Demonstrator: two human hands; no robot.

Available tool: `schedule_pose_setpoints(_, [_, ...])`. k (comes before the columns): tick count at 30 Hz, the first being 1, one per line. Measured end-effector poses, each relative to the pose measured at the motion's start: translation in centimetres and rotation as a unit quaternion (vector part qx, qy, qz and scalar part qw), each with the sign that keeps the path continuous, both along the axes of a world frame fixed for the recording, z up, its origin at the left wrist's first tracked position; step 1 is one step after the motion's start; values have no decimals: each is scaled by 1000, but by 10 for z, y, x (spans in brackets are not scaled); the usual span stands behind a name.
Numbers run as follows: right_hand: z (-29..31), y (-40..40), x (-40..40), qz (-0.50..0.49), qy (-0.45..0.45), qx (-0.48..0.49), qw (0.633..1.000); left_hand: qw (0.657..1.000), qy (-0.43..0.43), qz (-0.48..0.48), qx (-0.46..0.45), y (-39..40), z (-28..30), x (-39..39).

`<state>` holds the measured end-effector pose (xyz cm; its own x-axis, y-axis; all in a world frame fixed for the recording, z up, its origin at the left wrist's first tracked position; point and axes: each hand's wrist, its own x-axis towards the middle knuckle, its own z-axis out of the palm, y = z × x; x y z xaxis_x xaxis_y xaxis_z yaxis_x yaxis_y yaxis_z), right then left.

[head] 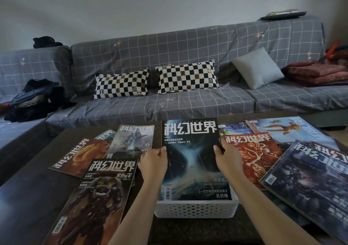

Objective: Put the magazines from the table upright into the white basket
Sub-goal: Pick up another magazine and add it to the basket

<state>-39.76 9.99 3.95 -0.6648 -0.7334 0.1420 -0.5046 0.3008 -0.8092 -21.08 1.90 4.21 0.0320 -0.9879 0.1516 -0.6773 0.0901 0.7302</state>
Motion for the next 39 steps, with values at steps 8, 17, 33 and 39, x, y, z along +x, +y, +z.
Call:
schedule_pose_setpoints(8, [-4, -1, -3, -16, 20, 23, 999, 1000, -4, -27, -1, 2, -1, 0])
schedule_pose_setpoints(17, [-1, 5, 1, -1, -15, -26, 1000, 998, 42, -29, 34, 9, 3, 0])
schedule_pose_setpoints(33, [22, 21, 125, 205, 40, -174, 962, 960, 269, -75, -20, 47, 18, 90])
schedule_pose_setpoints(39, [9, 0, 189, 265, 25, -173, 948, 962, 272, -23, -20, 44, 3, 140])
